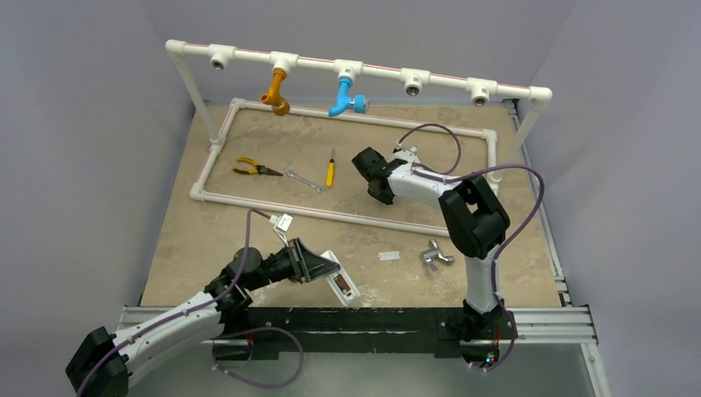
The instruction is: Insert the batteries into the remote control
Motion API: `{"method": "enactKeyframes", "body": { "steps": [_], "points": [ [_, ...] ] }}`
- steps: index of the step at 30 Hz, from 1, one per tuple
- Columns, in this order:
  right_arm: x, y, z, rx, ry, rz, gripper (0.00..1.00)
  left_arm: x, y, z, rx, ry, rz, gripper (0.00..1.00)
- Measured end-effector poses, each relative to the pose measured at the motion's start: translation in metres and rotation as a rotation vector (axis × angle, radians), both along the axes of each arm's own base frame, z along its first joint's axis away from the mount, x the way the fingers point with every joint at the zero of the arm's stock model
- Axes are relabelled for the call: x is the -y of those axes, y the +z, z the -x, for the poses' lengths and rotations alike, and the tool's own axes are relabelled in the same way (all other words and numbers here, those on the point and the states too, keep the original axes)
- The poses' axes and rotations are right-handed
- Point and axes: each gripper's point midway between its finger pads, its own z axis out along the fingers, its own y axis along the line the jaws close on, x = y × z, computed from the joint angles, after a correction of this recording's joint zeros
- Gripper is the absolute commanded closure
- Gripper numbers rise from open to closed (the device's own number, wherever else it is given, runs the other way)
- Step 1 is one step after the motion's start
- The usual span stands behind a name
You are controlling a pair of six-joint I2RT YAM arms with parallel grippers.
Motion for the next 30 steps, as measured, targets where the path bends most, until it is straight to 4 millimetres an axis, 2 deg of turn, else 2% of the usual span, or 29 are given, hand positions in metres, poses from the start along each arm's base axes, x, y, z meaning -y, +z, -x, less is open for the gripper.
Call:
{"method": "enactKeyframes", "body": {
  "steps": [11,14,16,21,30],
  "points": [
    [0.002,-0.001,-0.007,0.000,0.021,0.033,0.98,-0.001,0.000,0.001,-0.001,0.000,-0.001,1.00],
    [0.003,-0.001,-0.006,0.012,0.046,0.035,1.00,-0.001,-0.001,0.001,-0.002,0.000,-0.003,1.00],
    [0.004,-0.001,-0.004,0.019,0.071,0.034,0.95,-0.001,-0.001,0.001,-0.004,0.000,-0.004,1.00],
    [0.012,0.000,0.010,0.005,0.135,0.044,0.69,-0.001,-0.003,0.001,-0.010,0.000,-0.011,1.00],
    [0.023,0.005,0.004,-0.014,0.176,0.032,0.65,0.000,-0.008,0.000,-0.022,0.000,-0.024,1.00]
  ]
}}
